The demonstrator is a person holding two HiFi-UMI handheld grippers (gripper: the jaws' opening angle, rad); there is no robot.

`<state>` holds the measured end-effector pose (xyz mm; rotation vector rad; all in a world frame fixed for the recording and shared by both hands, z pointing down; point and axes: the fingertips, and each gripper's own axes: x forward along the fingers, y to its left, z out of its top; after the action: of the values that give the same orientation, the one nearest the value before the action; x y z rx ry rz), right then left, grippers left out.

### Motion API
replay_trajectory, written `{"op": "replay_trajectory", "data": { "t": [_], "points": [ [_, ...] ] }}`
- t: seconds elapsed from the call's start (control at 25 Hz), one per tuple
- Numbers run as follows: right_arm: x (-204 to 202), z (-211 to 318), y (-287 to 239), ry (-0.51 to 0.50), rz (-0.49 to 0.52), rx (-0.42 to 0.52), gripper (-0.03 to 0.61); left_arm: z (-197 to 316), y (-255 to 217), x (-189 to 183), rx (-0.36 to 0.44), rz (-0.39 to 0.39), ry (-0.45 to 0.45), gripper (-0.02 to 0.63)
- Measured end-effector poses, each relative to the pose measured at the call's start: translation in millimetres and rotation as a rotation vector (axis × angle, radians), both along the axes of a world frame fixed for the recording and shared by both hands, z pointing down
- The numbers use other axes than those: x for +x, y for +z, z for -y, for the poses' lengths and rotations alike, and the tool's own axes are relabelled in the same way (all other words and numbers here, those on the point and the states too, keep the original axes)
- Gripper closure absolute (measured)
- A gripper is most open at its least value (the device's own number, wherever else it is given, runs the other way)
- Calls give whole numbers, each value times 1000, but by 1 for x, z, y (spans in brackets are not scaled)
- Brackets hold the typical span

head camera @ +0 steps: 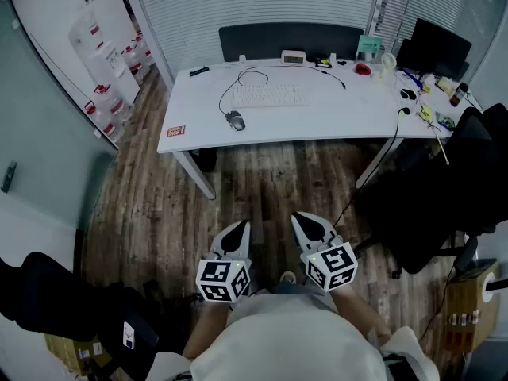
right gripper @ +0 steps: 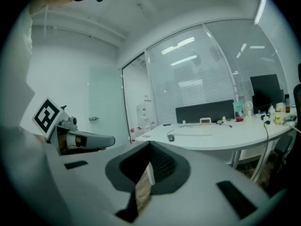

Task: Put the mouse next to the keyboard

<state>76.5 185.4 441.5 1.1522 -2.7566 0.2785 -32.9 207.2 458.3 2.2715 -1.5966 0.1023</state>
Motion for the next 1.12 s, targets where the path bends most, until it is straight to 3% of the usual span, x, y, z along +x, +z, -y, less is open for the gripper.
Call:
{"op": "replay_trajectory", "data": {
  "t": [0.6, 0.68, 0.84, 1.12],
  "points": [
    [14, 28, 5, -6, 7, -20, 575, 20, -8, 4, 44, -37, -28, 582],
    [17, 35, 8, -18, 2, -20, 501, 23, -7, 6, 50, -43, -28, 524],
    [23, 47, 13, -38, -12, -21, 402, 31, -4, 16, 53, -45, -6, 478],
    [29, 57, 14, -61, -6, -27, 302, 41, -1, 22, 44, -44, -25, 410]
  ]
}}
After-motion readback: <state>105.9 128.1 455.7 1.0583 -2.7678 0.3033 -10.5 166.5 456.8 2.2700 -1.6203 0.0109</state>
